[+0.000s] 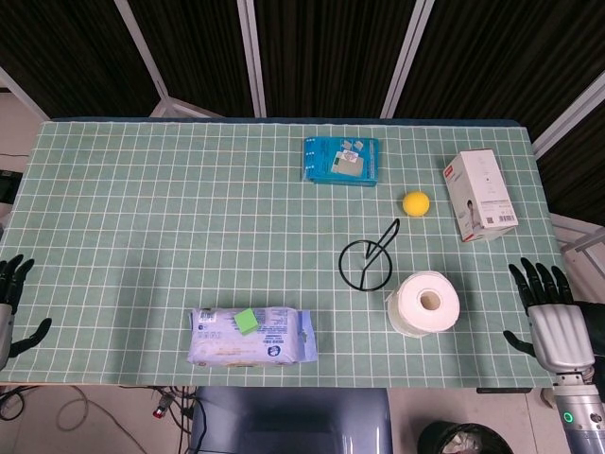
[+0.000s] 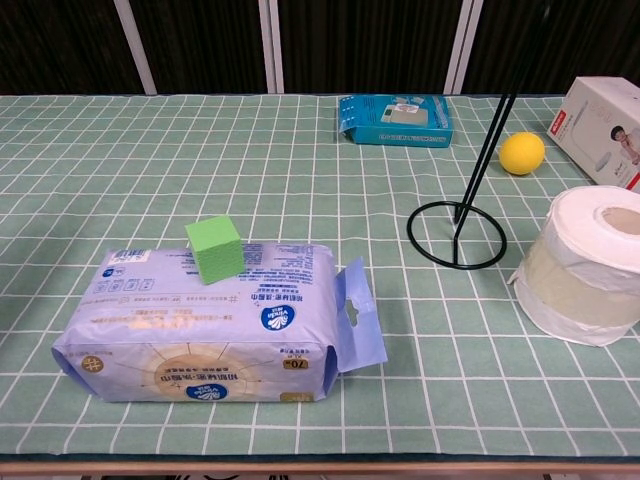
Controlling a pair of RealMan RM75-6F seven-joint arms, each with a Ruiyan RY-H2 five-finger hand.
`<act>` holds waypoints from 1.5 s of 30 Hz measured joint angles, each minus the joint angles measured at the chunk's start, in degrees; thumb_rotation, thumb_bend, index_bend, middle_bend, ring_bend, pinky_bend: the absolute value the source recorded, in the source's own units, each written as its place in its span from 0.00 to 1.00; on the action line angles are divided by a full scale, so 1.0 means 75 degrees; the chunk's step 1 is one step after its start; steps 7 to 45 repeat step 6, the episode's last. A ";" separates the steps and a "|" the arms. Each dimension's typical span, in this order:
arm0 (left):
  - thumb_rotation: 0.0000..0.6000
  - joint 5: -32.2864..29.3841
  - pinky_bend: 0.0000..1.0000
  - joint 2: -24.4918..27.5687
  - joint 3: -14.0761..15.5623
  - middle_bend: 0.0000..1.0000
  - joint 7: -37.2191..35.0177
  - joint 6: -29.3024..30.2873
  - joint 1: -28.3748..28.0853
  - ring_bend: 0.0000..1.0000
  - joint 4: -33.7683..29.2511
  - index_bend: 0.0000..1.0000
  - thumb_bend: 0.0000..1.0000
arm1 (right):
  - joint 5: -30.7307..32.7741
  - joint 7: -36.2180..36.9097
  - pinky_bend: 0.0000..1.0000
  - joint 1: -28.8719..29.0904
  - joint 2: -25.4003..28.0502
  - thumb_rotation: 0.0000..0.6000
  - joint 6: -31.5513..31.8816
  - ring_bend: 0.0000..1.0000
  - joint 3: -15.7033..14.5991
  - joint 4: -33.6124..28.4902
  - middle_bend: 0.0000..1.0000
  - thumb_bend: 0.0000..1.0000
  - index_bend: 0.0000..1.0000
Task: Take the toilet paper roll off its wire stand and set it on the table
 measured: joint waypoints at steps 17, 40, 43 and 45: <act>1.00 0.0056 0.00 -0.0030 0.0016 0.00 0.0010 0.0003 -0.0008 0.00 0.0020 0.05 0.24 | -0.0168 0.0196 0.00 -0.0004 -0.0305 1.00 0.0259 0.00 0.0020 0.0347 0.00 0.00 0.00; 1.00 0.0056 0.00 -0.0030 0.0016 0.00 0.0010 0.0003 -0.0008 0.00 0.0020 0.05 0.24 | -0.0168 0.0196 0.00 -0.0004 -0.0305 1.00 0.0259 0.00 0.0020 0.0347 0.00 0.00 0.00; 1.00 0.0056 0.00 -0.0030 0.0016 0.00 0.0010 0.0003 -0.0008 0.00 0.0020 0.05 0.24 | -0.0168 0.0196 0.00 -0.0004 -0.0305 1.00 0.0259 0.00 0.0020 0.0347 0.00 0.00 0.00; 1.00 0.0056 0.00 -0.0030 0.0016 0.00 0.0010 0.0003 -0.0008 0.00 0.0020 0.05 0.24 | -0.0168 0.0196 0.00 -0.0004 -0.0305 1.00 0.0259 0.00 0.0020 0.0347 0.00 0.00 0.00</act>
